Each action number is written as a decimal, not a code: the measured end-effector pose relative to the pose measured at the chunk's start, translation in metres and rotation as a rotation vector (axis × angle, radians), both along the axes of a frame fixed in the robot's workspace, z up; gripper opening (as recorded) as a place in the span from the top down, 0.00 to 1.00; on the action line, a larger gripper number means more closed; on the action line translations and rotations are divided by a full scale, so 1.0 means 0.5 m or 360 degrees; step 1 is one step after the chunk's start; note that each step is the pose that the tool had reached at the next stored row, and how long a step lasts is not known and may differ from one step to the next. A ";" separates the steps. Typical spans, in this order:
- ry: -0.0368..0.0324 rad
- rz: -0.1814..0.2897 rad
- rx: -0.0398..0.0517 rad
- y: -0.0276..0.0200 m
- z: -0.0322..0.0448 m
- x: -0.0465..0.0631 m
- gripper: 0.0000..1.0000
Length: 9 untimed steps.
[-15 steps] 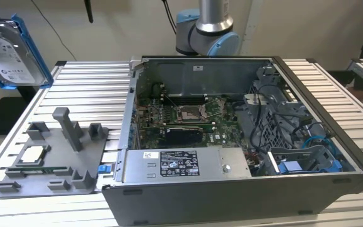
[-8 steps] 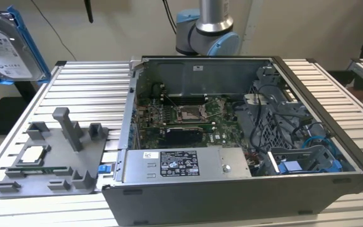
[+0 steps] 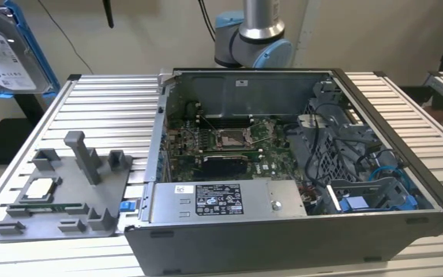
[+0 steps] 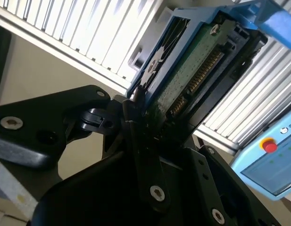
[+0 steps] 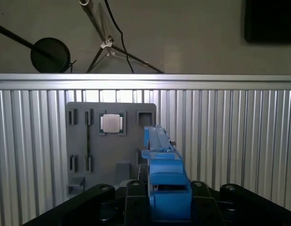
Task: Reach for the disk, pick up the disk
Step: 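Pick up the disk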
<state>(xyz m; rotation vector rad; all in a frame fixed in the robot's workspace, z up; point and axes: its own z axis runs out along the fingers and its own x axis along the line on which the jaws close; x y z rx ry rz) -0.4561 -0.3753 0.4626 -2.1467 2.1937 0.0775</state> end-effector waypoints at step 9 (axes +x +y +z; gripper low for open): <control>0.0000 0.0000 -0.0002 0.0003 0.001 0.001 1.00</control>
